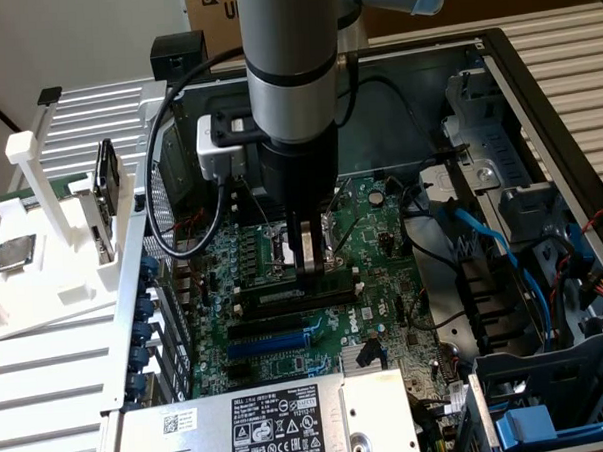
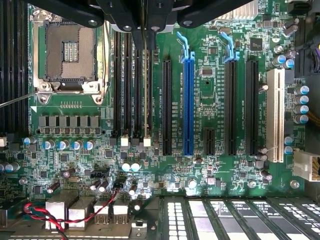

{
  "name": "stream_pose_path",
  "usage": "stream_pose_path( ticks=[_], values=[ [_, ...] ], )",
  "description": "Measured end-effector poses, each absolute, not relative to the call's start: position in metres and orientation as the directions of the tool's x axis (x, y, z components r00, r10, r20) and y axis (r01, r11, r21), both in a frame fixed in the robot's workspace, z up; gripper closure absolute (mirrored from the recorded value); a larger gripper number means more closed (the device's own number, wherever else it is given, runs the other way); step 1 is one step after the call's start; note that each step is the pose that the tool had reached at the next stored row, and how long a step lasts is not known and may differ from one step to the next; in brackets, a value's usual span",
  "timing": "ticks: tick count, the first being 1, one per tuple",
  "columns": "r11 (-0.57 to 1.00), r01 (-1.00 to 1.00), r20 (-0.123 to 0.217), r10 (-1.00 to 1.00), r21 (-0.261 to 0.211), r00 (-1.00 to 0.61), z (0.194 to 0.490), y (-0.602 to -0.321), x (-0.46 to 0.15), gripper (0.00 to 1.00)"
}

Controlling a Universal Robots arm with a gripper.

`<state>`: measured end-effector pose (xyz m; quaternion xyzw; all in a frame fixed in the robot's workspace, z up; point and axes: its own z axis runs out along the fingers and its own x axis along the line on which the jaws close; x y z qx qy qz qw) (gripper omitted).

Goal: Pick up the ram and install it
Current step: 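Insert the ram into the slot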

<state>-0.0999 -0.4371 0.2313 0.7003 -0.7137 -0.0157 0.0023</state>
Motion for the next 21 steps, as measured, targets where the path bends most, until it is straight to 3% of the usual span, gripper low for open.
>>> stream_pose_path(
  ticks=[21],
  values=[
    [0.019, -0.999, -0.019, -1.000, 0.026, -0.019, 0.2292, -0.4371, -0.1005, 0.87]
  ],
)
